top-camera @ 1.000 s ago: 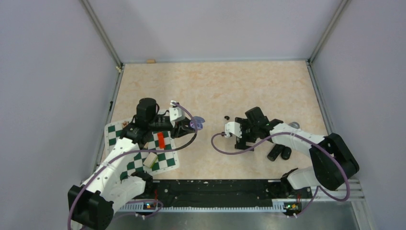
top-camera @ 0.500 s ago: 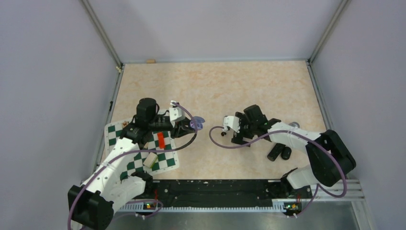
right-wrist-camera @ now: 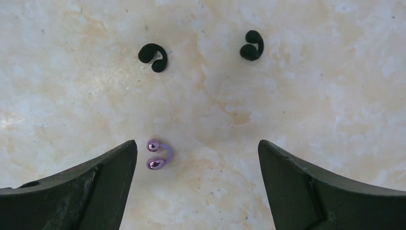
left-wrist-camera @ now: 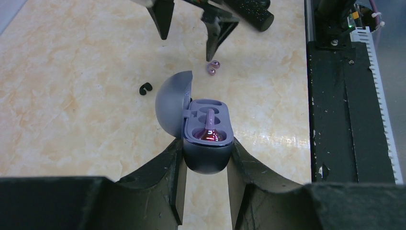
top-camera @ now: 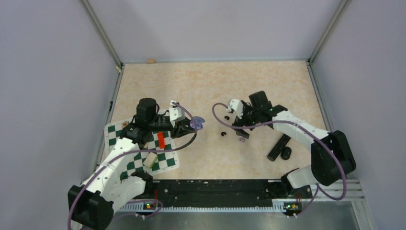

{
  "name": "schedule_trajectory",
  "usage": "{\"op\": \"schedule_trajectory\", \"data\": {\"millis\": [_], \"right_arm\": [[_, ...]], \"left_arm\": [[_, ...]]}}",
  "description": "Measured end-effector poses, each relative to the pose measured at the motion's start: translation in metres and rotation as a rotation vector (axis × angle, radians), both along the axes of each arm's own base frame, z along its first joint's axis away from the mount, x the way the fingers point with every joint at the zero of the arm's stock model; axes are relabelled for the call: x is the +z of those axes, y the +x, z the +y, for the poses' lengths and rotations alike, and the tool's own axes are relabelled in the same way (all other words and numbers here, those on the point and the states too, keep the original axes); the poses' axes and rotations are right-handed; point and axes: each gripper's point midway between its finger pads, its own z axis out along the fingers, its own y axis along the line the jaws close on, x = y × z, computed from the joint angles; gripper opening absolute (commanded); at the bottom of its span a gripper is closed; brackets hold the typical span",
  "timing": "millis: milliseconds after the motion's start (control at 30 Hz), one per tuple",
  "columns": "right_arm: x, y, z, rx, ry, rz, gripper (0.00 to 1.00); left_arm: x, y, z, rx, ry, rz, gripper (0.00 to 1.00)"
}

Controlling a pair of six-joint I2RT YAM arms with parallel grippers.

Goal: Insert the wireless bluetooth earbuds into the charging case
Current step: Adjust the right earbud at the center of the board, then pick up the right earbud from the center of the board.

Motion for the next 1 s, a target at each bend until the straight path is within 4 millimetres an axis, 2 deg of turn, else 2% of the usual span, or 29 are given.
{"op": "schedule_trajectory", "data": {"millis": [67,233,300,367,433,500,600,800,1000], "right_arm": [[0.012,0.008,-0.006,-0.037,0.053,0.056,0.81],[0.032,0.048,-0.024,-0.113,0.186,0.214,0.53],[0.028,0.06,-0.029,-0.115,0.22,0.297,0.47],[0.017,0.062,-0.034,-0.111,0.231,0.384,0.45],[-0.003,0.052,-0.034,-0.094,0.232,0.503,0.44],[-0.022,0.033,-0.034,-0.085,0.221,0.623,0.41],[-0.039,0.009,-0.037,-0.088,0.198,0.752,0.35],[-0.038,-0.005,-0.038,-0.094,0.192,0.817,0.27],[-0.042,-0.007,-0.038,-0.104,0.185,0.834,0.27]], "left_arm": [[0.0,0.0,0.0,0.0,0.0,0.0,0.0],[0.0,0.0,0.0,0.0,0.0,0.0,0.0],[0.0,0.0,0.0,0.0,0.0,0.0,0.0],[0.0,0.0,0.0,0.0,0.0,0.0,0.0],[0.0,0.0,0.0,0.0,0.0,0.0,0.0],[0.0,0.0,0.0,0.0,0.0,-0.001,0.0],[0.0,0.0,0.0,0.0,0.0,0.0,0.0],[0.0,0.0,0.0,0.0,0.0,0.0,0.0],[0.0,0.0,0.0,0.0,0.0,0.0,0.0]]}}
